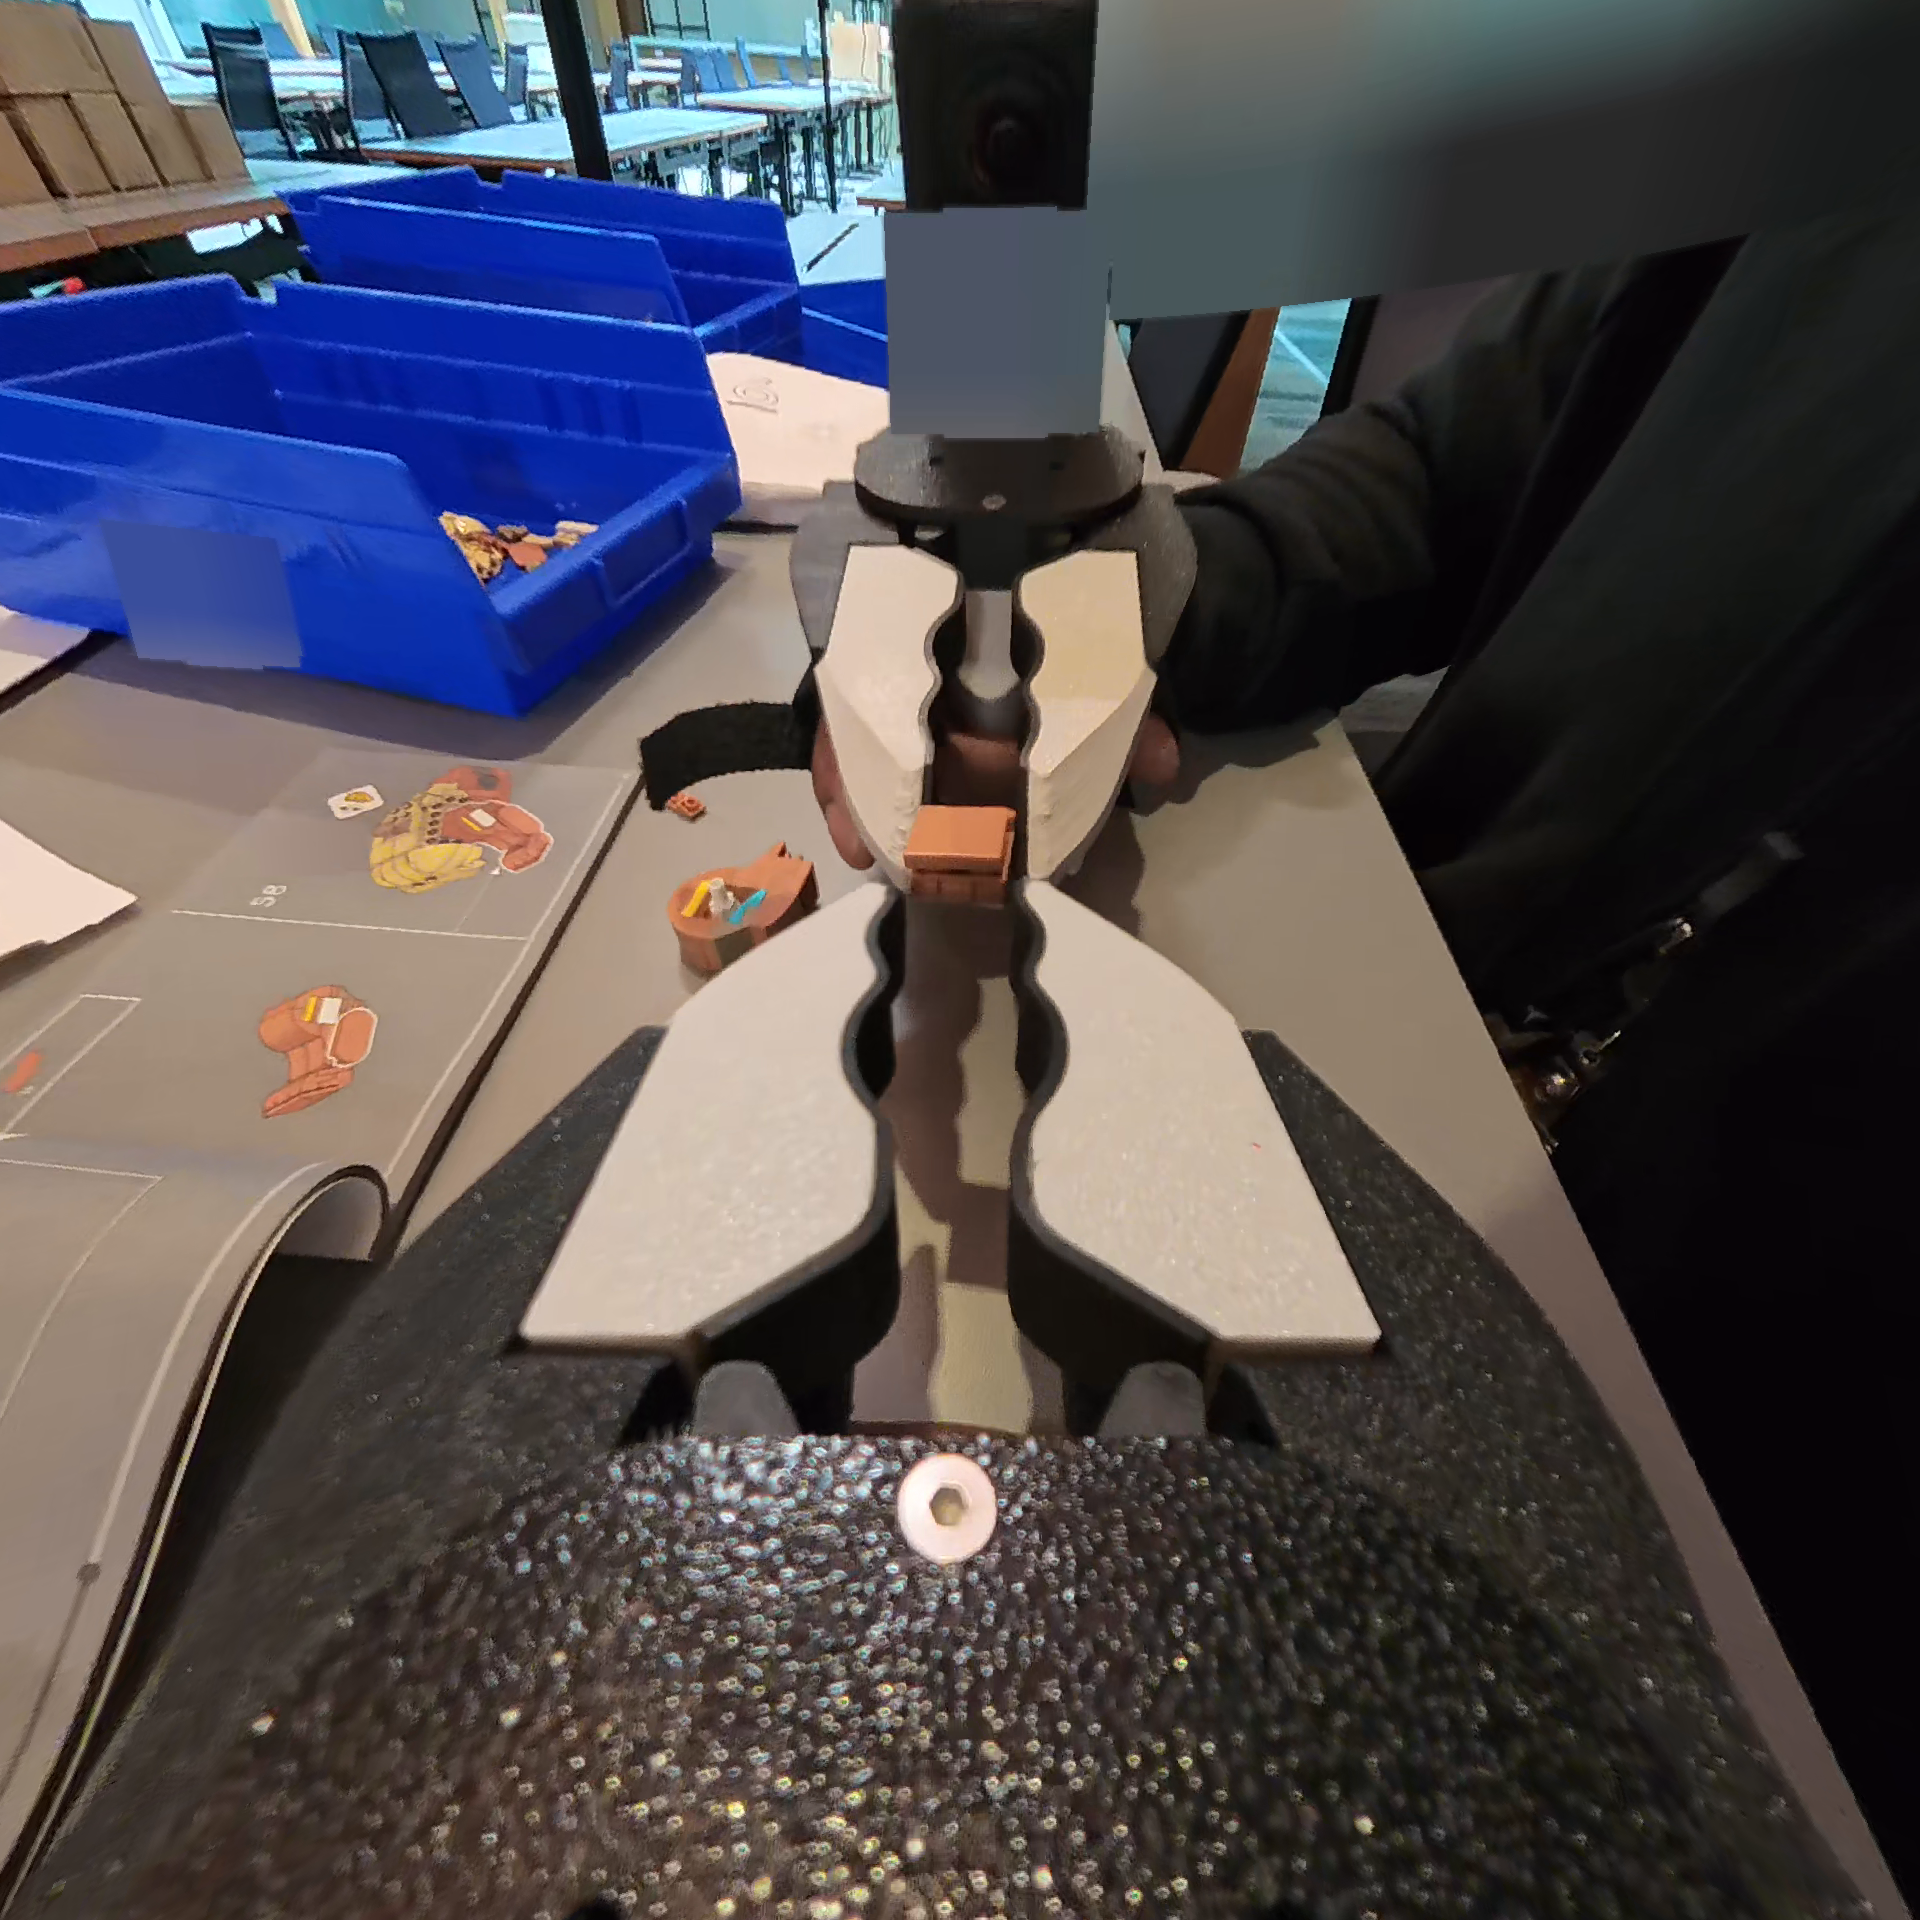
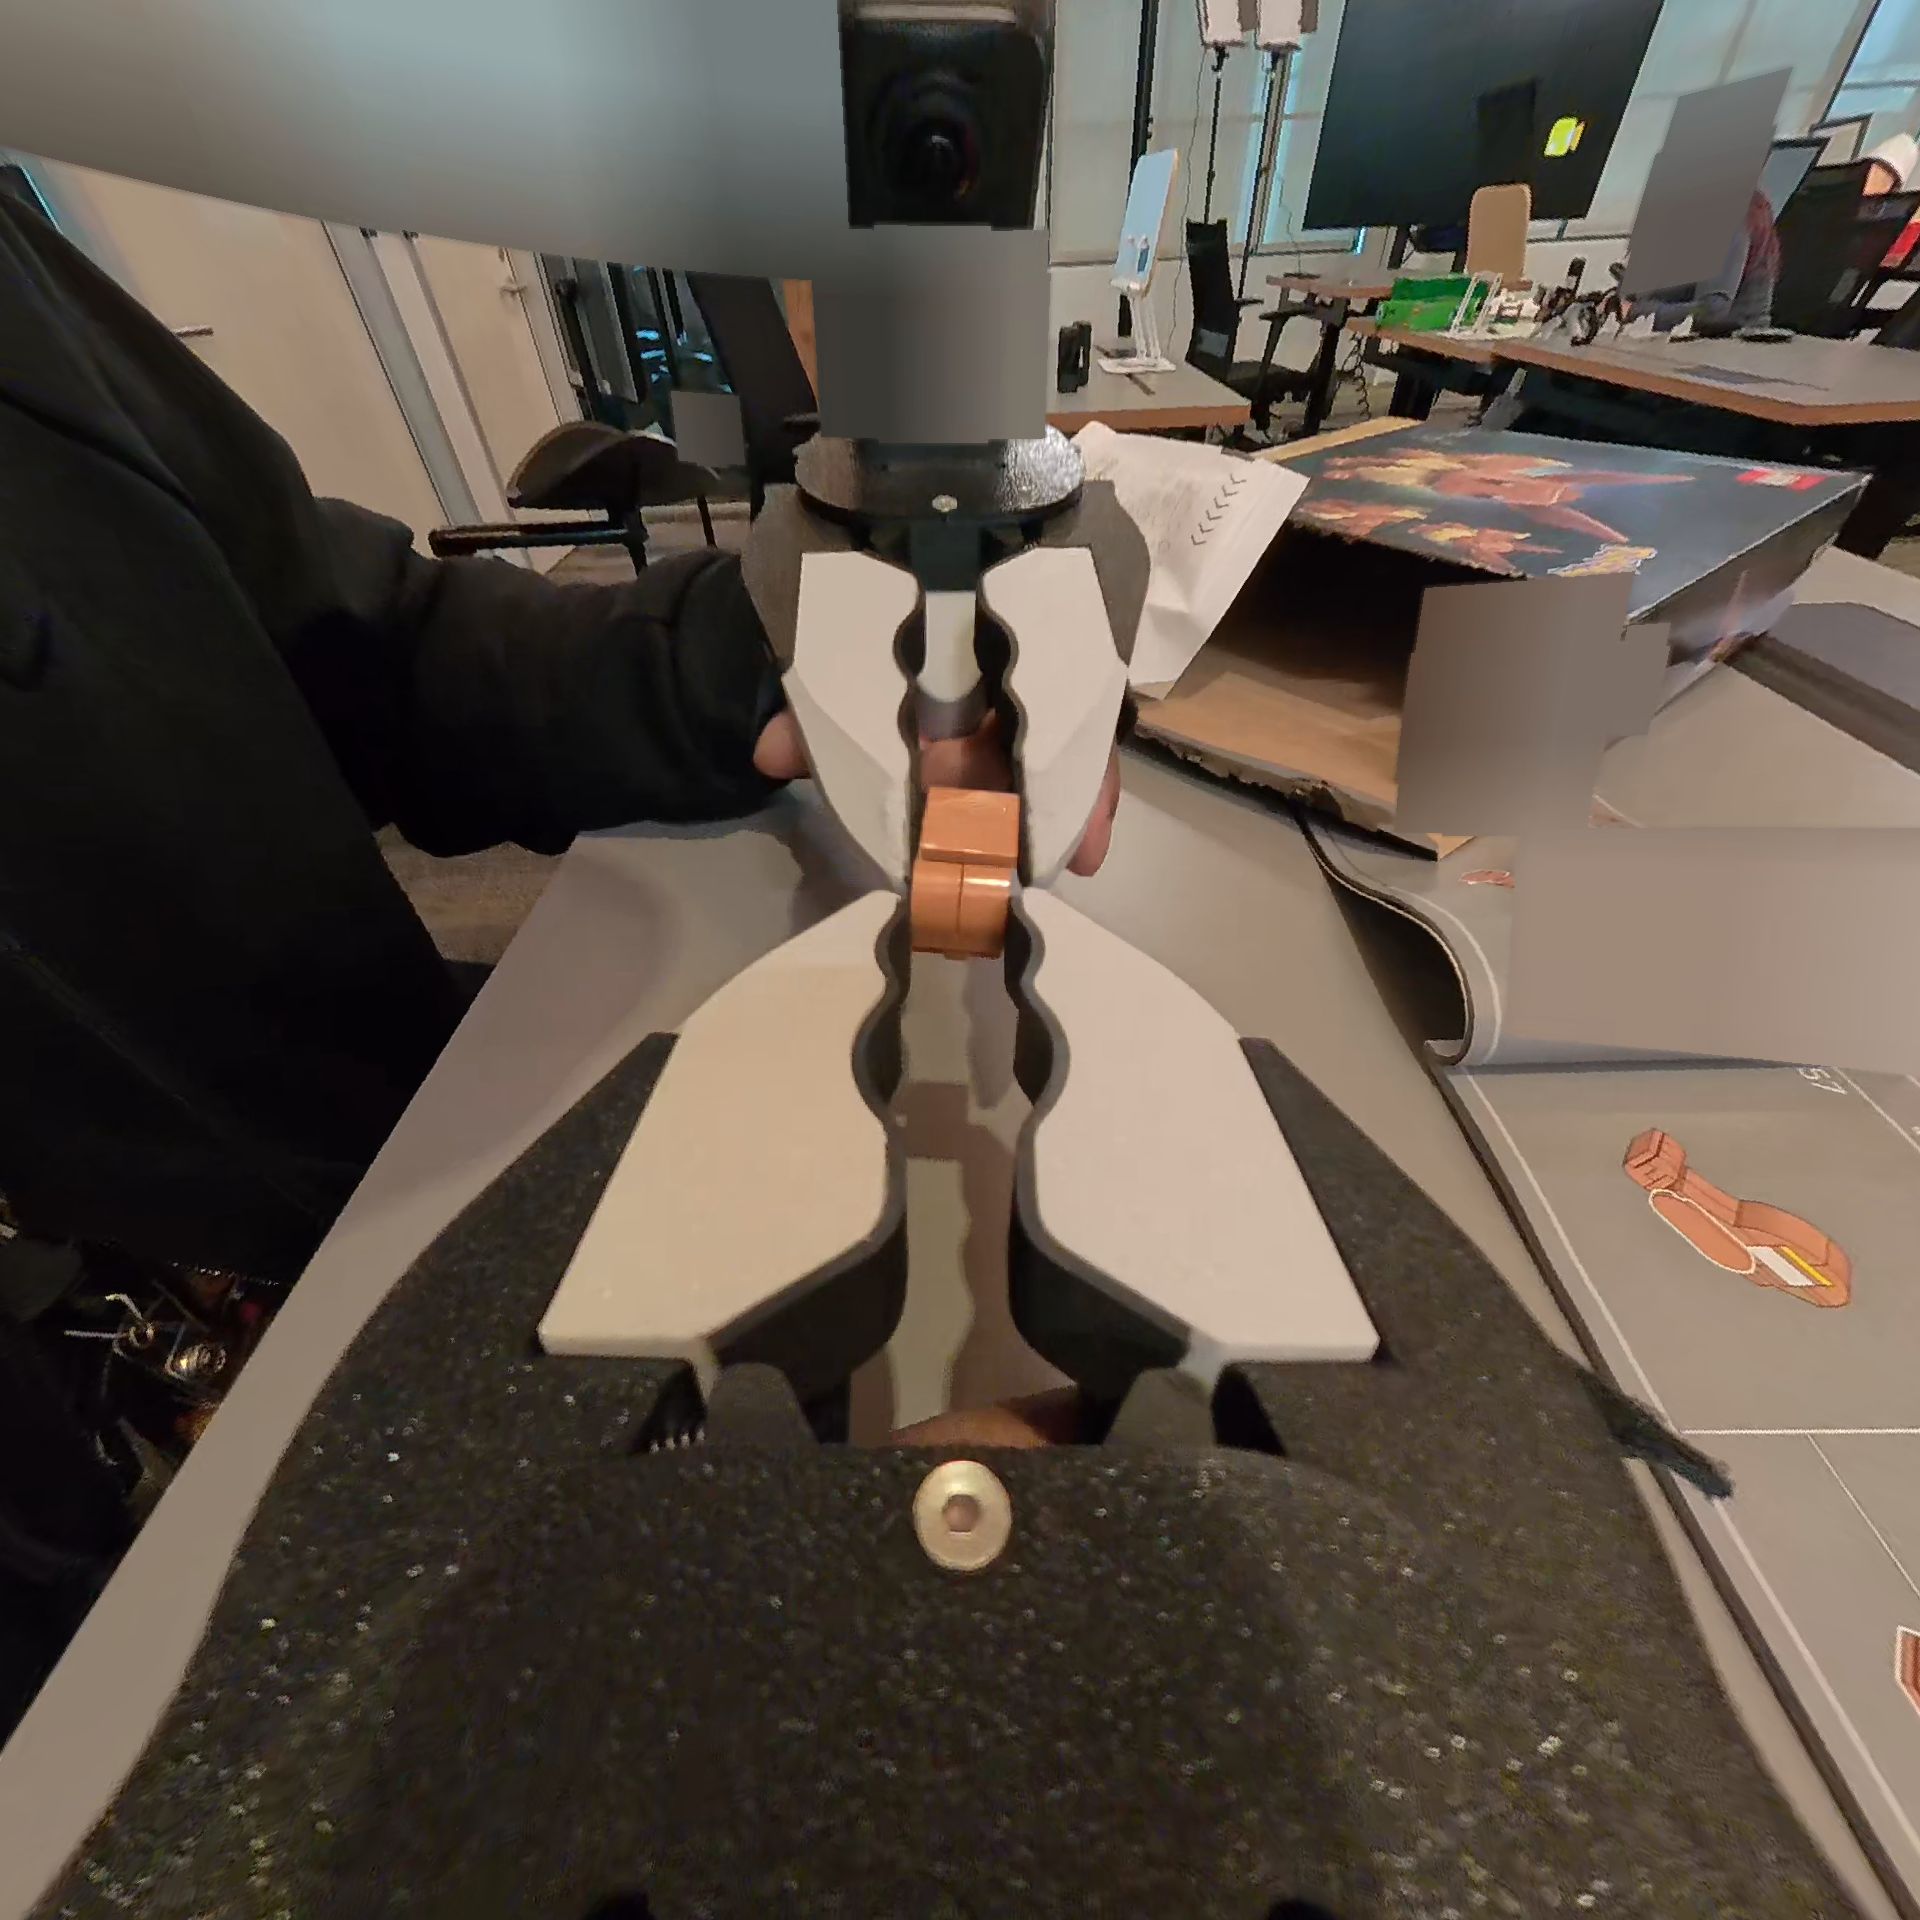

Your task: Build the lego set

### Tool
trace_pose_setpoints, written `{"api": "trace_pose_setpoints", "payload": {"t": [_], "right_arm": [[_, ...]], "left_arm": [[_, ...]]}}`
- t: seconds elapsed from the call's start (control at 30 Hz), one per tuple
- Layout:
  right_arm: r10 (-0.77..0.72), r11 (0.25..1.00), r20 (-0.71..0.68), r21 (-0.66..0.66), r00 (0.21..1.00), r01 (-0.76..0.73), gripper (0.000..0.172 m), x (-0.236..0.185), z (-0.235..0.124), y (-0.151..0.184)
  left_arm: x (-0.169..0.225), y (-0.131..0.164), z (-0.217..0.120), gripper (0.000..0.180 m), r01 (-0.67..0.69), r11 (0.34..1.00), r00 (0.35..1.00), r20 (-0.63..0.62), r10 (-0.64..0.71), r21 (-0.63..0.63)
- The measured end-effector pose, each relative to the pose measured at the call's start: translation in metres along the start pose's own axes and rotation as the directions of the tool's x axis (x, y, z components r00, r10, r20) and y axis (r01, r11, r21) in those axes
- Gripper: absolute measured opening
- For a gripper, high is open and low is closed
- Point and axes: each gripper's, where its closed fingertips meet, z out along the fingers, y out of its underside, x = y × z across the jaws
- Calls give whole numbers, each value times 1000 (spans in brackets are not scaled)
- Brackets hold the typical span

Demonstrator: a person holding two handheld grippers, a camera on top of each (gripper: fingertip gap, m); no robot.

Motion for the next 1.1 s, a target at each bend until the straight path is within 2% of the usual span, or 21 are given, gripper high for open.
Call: {"api": "trace_pose_setpoints", "payload": {"t": [0.4, 0.57, 0.67, 0.73, 0.83, 0.97, 1.1], "right_arm": [[1, 999, -4, 36, 1000, -1, 17, 2, 1, 2], [-10, 1000, 3, 22, 1000, 10, 17, 0, 1, 3], [-12, 1000, 9, 12, 1000, 12, 16, -1, 1, 3], [-2, 1000, 23, 2, 1000, 2, 16, -3, 1, 4], [32, 999, 64, -22, 997, -31, 16, -7, 1, 6], [82, 995, 113, -60, 990, -76, 17, -12, 1, 10], [130, 989, 139, -89, 982, -118, 17, -13, -2, 12]], "left_arm": [[0, -2, 0, 16, -18, 1000, 1000, 14, 18, 8], [-3, 0, -5, 25, -64, 998, 997, 41, 64, -14], [-4, -1, -8, 29, -127, 992, 990, 63, 128, -18], [-4, -1, -11, 28, -222, 974, 971, 82, 224, -39], [-1, -6, -17, 29, -424, 903, 896, 109, 430, -70], [10, -11, -19, 28, -666, 740, 736, 80, 673, -92], [10, -8, -13, 28, -794, 593, 593, 42, 804, -133]]}}
